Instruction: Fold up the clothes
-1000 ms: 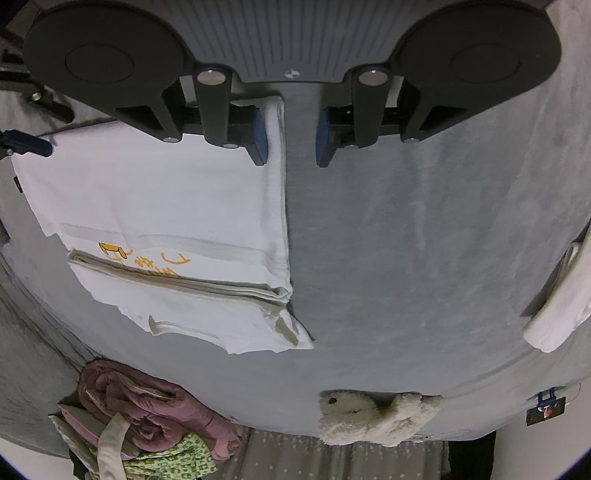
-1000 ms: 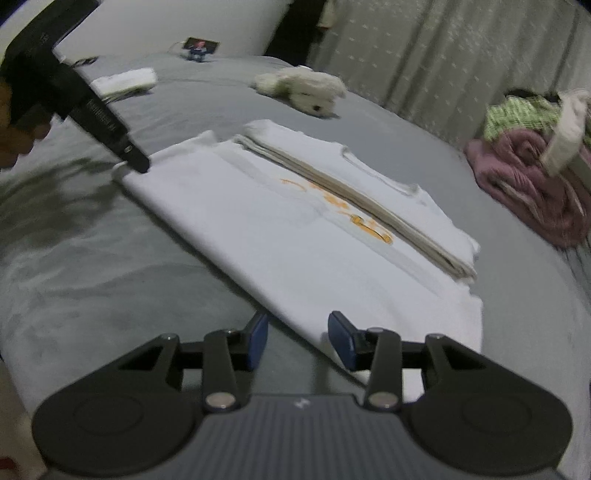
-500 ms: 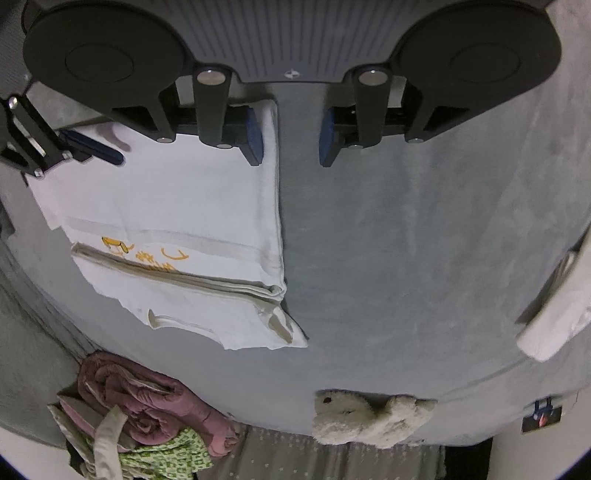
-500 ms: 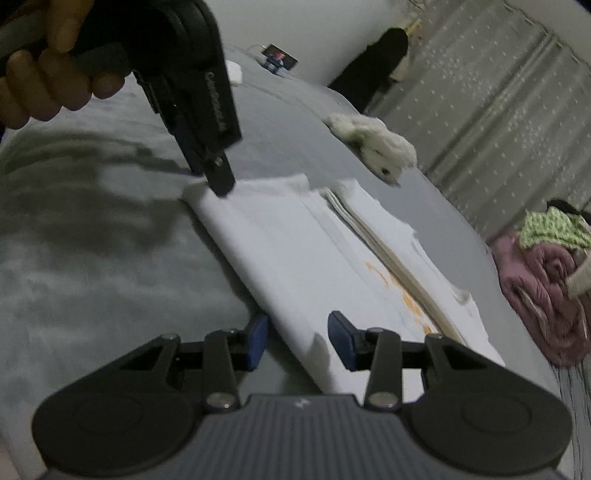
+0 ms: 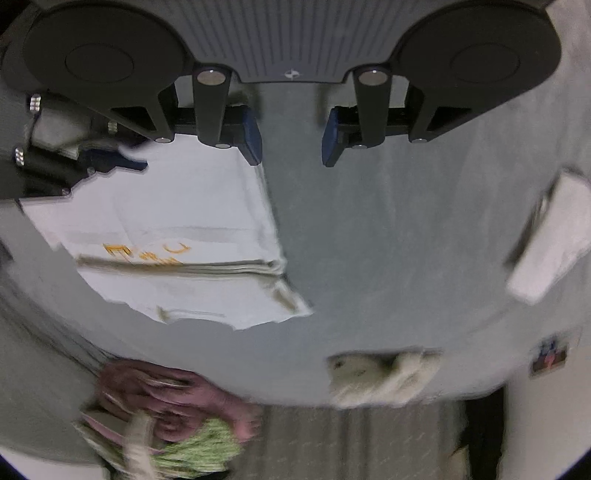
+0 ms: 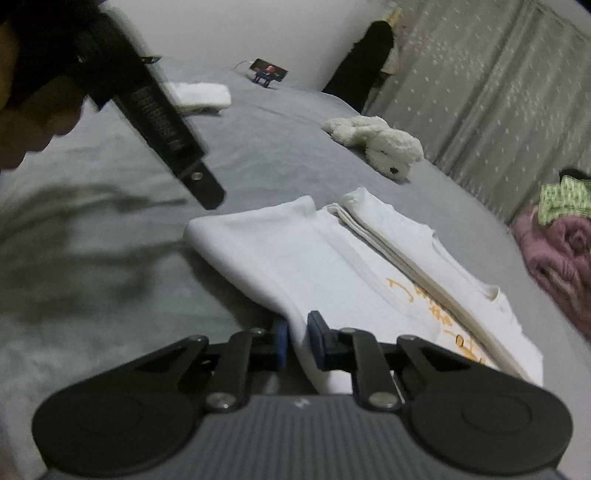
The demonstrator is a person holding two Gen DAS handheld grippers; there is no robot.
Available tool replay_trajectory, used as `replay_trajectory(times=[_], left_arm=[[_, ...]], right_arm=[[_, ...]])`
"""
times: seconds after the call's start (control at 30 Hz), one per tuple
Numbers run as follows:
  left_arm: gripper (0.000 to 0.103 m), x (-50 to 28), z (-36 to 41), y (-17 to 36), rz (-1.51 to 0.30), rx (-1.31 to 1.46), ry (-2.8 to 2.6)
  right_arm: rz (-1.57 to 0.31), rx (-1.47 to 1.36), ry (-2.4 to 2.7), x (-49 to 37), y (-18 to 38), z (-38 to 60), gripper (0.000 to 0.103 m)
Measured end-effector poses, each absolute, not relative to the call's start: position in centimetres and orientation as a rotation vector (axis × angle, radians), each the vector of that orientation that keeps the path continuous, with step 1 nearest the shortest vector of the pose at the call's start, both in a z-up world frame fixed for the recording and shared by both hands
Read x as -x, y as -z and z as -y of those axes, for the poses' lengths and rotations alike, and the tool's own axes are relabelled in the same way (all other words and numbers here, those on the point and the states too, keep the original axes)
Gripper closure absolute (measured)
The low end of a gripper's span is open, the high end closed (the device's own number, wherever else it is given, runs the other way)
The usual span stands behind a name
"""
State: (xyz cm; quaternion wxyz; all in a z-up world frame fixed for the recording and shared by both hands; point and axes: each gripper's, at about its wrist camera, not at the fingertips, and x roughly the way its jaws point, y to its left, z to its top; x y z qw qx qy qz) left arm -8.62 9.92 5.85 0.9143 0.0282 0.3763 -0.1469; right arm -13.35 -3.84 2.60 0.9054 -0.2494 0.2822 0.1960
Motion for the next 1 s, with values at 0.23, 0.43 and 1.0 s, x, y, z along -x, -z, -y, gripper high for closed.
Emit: replay_trajectory(times=[0.23, 0.43, 1.0], left_arm=[[0.067, 11.7, -7.0, -6.0, -0.660, -0.302, 0.515], [0.067, 13.2, -4.0, -4.9, -0.545, -0.537, 0.584], [0.084, 9.3, -3.7, -3.0, -0.704, -0.505, 0.479]], right_arm=[[-0.663, 0.310, -0.425, 12.0, -4.0, 5.8, 0.090], [-0.693, 0.226, -0.440, 11.7, -4.7, 6.9, 0.090], [-0.690, 0.313, -0.417, 11.9, -3.9, 6.6, 0.080]])
